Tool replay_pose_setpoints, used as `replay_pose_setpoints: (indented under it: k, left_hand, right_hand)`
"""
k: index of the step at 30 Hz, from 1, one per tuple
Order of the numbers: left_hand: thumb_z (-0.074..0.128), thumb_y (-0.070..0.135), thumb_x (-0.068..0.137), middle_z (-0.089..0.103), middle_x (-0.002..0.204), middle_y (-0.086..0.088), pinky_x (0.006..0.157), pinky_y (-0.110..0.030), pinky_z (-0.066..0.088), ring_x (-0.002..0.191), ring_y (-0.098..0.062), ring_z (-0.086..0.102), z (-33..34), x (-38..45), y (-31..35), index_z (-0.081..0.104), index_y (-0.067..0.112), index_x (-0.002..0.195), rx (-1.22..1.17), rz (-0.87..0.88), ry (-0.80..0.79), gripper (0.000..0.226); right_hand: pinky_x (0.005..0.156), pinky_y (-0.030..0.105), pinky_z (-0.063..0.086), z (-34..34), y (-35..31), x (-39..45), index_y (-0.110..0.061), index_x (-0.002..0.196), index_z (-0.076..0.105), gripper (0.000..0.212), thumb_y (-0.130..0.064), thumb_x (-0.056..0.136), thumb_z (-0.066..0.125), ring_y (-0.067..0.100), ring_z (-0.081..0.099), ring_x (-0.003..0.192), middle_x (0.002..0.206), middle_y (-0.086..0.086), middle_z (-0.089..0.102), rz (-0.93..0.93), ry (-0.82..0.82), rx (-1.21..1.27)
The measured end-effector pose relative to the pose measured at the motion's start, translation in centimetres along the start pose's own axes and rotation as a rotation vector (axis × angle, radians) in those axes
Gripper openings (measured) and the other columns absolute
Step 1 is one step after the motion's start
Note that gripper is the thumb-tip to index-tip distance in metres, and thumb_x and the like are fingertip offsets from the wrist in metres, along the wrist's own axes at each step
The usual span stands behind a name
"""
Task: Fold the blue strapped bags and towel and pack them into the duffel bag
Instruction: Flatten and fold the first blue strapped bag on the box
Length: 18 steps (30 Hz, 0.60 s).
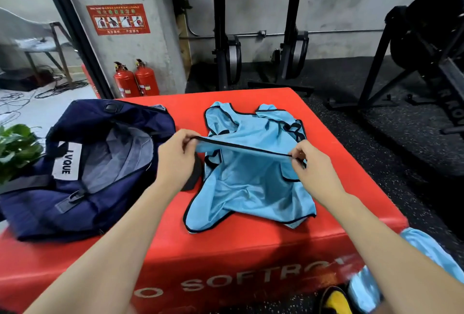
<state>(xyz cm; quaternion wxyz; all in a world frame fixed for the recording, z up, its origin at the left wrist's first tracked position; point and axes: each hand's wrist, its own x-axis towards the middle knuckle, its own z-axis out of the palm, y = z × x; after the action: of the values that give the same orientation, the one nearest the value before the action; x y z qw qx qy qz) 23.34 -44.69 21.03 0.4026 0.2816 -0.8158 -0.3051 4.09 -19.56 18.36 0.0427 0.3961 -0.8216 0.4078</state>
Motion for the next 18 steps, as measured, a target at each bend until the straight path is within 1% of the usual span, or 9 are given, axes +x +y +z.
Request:
replay_pose_setpoints:
  k: [1, 3, 5, 8, 11, 12, 14, 15, 18]
  left_hand:
    - [0.057, 0.006, 0.095, 0.066, 0.086, 0.017, 0.079, -0.009, 0.042, 0.079, 0.006, 0.059, -0.5, 0.0, -0.2, 0.067, 0.024, 0.099, -0.006, -0.006, 0.005, 0.02]
    - [0.054, 0.002, 0.096, 0.065, 0.088, 0.019, 0.081, -0.011, 0.044, 0.084, 0.007, 0.06, -1.2, -0.3, -0.7, 0.063, 0.024, 0.099, -0.026, 0.006, 0.012, 0.024]
    - [0.051, -0.004, 0.094, 0.065, 0.09, 0.013, 0.081, -0.019, 0.047, 0.087, -0.002, 0.062, -1.9, -0.8, -1.0, 0.058, 0.025, 0.098, -0.037, 0.056, -0.016, 0.03]
    - [0.044, -0.014, 0.083, 0.063, 0.09, 0.006, 0.077, -0.027, 0.046, 0.083, -0.009, 0.058, -2.9, -1.8, -1.7, 0.059, 0.02, 0.086, 0.068, 0.255, -0.106, 0.037]
    - [0.044, -0.009, 0.071, 0.063, 0.102, 0.005, 0.081, -0.035, 0.052, 0.09, -0.014, 0.061, -3.8, -3.1, -3.0, 0.068, 0.018, 0.068, 0.205, 0.4, -0.24, 0.036]
    - [0.044, -0.007, 0.071, 0.064, 0.104, 0.005, 0.083, -0.037, 0.054, 0.093, -0.016, 0.062, -3.9, -3.6, -3.5, 0.072, 0.018, 0.069, 0.236, 0.408, -0.289, 0.037]
    - [0.046, -0.007, 0.076, 0.065, 0.104, 0.006, 0.085, -0.039, 0.055, 0.097, -0.016, 0.063, -4.0, -4.7, -4.3, 0.078, 0.018, 0.082, 0.268, 0.425, -0.393, 0.04]
    - [0.047, -0.004, 0.078, 0.067, 0.103, 0.007, 0.086, -0.039, 0.055, 0.099, -0.015, 0.062, -4.0, -5.3, -4.5, 0.079, 0.017, 0.089, 0.277, 0.449, -0.44, 0.039]
    - [0.051, 0.016, 0.082, 0.069, 0.1, 0.01, 0.09, -0.036, 0.052, 0.104, -0.011, 0.059, -4.1, -7.1, -4.8, 0.079, 0.017, 0.095, 0.277, 0.467, -0.532, 0.031]
  right_hand:
    - [0.073, 0.038, 0.048, 0.0, 0.0, 0.0, -0.026, 0.087, 0.049, 0.027, -0.001, 0.089, 0.058, 0.019, 0.055, 0.085, 0.093, -0.005, 0.063, -0.036, -0.009, -0.049]
    - [0.074, 0.041, 0.048, -0.1, 0.0, 0.0, -0.025, 0.083, 0.051, 0.032, 0.006, 0.082, 0.058, 0.018, 0.052, 0.088, 0.092, -0.008, 0.063, -0.15, -0.011, -0.153]
    - [0.077, 0.039, 0.05, -0.3, 0.1, -0.2, -0.023, 0.08, 0.062, 0.034, 0.011, 0.08, 0.059, 0.021, 0.052, 0.09, 0.096, -0.008, 0.066, -0.259, -0.034, -0.22]
    - [0.085, 0.038, 0.051, -0.6, 0.8, -0.7, -0.018, 0.082, 0.076, 0.035, 0.014, 0.08, 0.062, 0.027, 0.056, 0.091, 0.104, 0.001, 0.071, -0.361, -0.109, -0.312]
    - [0.087, 0.039, 0.053, -0.8, 0.9, -2.0, -0.014, 0.093, 0.079, 0.031, 0.012, 0.08, 0.067, 0.029, 0.059, 0.093, 0.102, 0.001, 0.073, -0.411, -0.175, -0.309]
    - [0.088, 0.036, 0.052, -1.0, 0.7, -2.6, -0.014, 0.096, 0.079, 0.028, 0.007, 0.081, 0.069, 0.026, 0.06, 0.095, 0.102, -0.001, 0.072, -0.424, -0.189, -0.294]
    - [0.09, 0.032, 0.05, -1.4, 0.6, -3.7, -0.015, 0.102, 0.078, 0.02, -0.009, 0.083, 0.075, 0.019, 0.058, 0.099, 0.104, -0.005, 0.071, -0.438, -0.228, -0.274]
    - [0.092, 0.032, 0.049, -1.6, 0.5, -4.3, -0.016, 0.104, 0.077, 0.021, -0.019, 0.083, 0.077, 0.016, 0.057, 0.102, 0.106, -0.006, 0.07, -0.442, -0.264, -0.282]
    - [0.097, 0.036, 0.05, -1.9, 0.5, -5.6, -0.02, 0.108, 0.076, 0.042, -0.051, 0.082, 0.067, 0.013, 0.057, 0.108, 0.112, -0.009, 0.069, -0.415, -0.4, -0.367]
